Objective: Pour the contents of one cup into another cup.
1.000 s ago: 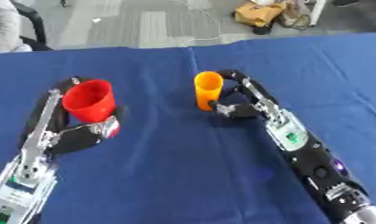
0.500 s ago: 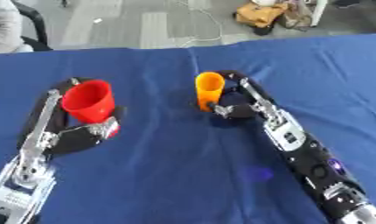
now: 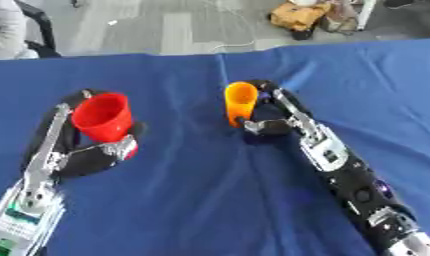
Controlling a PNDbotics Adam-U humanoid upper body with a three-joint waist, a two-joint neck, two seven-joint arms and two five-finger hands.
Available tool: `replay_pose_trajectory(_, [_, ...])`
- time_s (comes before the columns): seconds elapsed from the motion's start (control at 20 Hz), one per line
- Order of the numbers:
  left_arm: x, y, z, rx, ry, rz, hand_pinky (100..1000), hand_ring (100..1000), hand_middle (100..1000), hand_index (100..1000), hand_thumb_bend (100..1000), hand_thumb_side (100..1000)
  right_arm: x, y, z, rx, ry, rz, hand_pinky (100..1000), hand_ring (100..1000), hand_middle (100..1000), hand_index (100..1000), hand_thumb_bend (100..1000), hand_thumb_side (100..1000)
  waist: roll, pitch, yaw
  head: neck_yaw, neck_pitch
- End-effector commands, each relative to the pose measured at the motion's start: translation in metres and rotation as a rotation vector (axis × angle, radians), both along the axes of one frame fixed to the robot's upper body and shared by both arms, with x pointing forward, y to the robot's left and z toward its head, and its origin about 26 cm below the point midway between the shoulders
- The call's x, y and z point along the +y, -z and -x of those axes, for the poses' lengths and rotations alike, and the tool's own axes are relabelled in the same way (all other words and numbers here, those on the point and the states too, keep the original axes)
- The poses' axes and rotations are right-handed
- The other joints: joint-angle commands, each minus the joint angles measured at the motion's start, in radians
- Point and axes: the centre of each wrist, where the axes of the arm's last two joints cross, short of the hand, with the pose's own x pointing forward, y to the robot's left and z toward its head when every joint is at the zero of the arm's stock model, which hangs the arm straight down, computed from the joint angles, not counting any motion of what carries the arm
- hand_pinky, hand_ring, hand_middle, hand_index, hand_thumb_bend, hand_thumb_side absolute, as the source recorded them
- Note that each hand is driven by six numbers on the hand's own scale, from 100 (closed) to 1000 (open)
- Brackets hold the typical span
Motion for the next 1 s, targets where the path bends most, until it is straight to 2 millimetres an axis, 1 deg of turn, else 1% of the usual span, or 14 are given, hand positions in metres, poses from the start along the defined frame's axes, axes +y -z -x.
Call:
replay_pose_trajectory(0.05, [-0.002,-0.010,0.001,-0.030,0.015,0.004,372,409,407,637,382,100,0.008,-0.003,-0.003,-0.004,-0.012,0.004,705,951,892,878,417,206,-0.001,-0.013,0.009,-0.007,-0.012])
replay_pose_trajectory(0.2, [-0.002,-0.011,0.001,-0.033,0.018,0.005,372,408,407,637,383,100,0.011,-0.006,-0.005,-0.011,-0.016,0.005,701,946,886,874,411,199,-0.002,-0.012,0.017,-0.009,-0.013])
replay_pose_trajectory(0.25, [-0.003,-0.012,0.001,-0.033,0.019,0.006,372,408,407,637,382,100,0.012,-0.007,-0.005,-0.014,-0.018,0.005,697,942,880,870,392,187,-0.002,-0.012,0.019,-0.010,-0.013])
replay_pose_trajectory(0.3, [-0.003,-0.012,0.001,-0.034,0.019,0.006,372,408,407,636,383,100,0.013,-0.007,-0.005,-0.016,-0.019,0.005,691,936,873,864,392,195,-0.003,-0.012,0.021,-0.010,-0.014])
replay_pose_trajectory(0.35, [-0.003,-0.012,0.001,-0.035,0.020,0.006,372,408,407,636,383,100,0.014,-0.008,-0.006,-0.020,-0.020,0.004,688,931,868,860,374,177,-0.003,-0.012,0.023,-0.010,-0.014])
replay_pose_trajectory(0.7, [-0.005,-0.013,0.001,-0.036,0.025,0.006,372,408,407,636,383,100,0.022,-0.015,-0.007,-0.055,-0.006,-0.004,649,893,823,830,331,143,-0.005,-0.013,0.031,-0.012,-0.017])
replay_pose_trajectory(0.9, [-0.005,-0.013,0.001,-0.035,0.027,0.006,372,408,407,636,382,100,0.025,-0.017,-0.008,-0.073,0.014,-0.011,605,824,746,771,276,100,-0.006,-0.012,0.035,-0.013,-0.018])
replay_pose_trajectory(0.95, [-0.005,-0.013,0.002,-0.035,0.027,0.006,372,408,407,636,382,100,0.026,-0.018,-0.008,-0.078,0.022,-0.015,585,792,705,738,239,100,-0.006,-0.012,0.035,-0.013,-0.019])
replay_pose_trajectory(1.0, [-0.006,-0.013,0.002,-0.036,0.028,0.006,372,408,407,635,382,100,0.027,-0.018,-0.009,-0.082,0.032,-0.020,580,783,692,727,228,100,-0.006,-0.012,0.036,-0.013,-0.019])
